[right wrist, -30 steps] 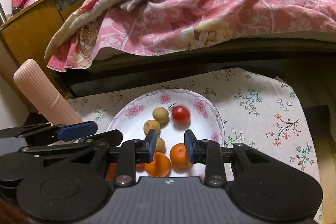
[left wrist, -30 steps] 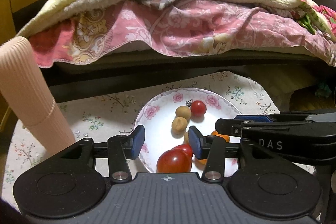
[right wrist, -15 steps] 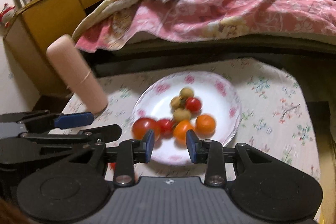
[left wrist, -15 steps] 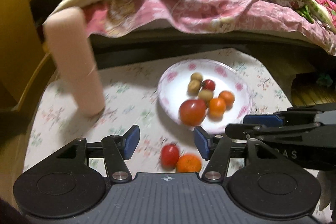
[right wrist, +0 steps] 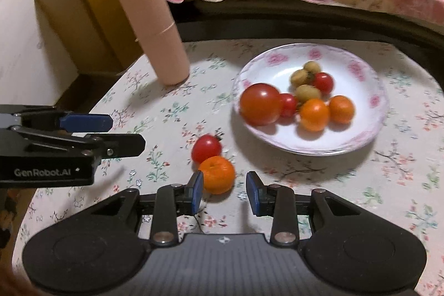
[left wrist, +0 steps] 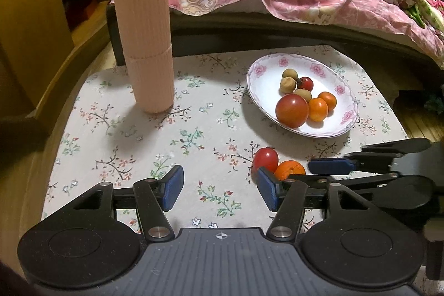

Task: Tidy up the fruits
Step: 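Close the right tool on the tangerine while the left tool closes on the red tomato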

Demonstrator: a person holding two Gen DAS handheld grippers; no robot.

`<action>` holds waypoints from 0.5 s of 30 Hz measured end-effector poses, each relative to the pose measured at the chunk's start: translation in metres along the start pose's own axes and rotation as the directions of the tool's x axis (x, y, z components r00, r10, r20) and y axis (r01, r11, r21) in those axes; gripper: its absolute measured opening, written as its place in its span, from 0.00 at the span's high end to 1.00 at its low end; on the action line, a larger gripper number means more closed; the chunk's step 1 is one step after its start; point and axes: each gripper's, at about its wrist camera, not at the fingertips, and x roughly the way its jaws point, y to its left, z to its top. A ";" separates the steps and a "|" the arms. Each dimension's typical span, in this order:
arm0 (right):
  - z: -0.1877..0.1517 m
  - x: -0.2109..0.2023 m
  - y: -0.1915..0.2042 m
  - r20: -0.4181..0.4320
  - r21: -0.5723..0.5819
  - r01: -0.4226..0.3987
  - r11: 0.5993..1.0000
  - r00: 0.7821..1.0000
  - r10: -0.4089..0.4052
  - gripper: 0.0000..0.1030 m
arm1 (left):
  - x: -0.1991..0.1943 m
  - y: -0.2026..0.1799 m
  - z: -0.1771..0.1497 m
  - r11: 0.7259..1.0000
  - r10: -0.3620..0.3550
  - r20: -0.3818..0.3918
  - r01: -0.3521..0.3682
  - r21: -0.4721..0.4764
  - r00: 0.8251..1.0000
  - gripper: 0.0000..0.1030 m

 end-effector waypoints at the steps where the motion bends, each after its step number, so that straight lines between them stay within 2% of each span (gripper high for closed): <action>1: 0.001 0.004 0.001 -0.002 -0.003 -0.001 1.000 1.000 0.001 0.65 | 0.001 0.000 0.000 1.000 -0.003 0.000 0.003 0.003 1.000 0.35; 10: 0.002 0.029 0.009 -0.026 -0.035 -0.051 0.998 0.998 0.050 0.64 | 0.015 -0.004 -0.002 1.000 -0.004 -0.027 0.005 0.018 1.000 0.33; 15: -0.001 0.026 0.009 -0.039 -0.038 -0.063 0.997 0.997 0.062 0.67 | 0.027 -0.015 0.001 0.999 -0.030 -0.029 0.031 0.040 0.999 0.33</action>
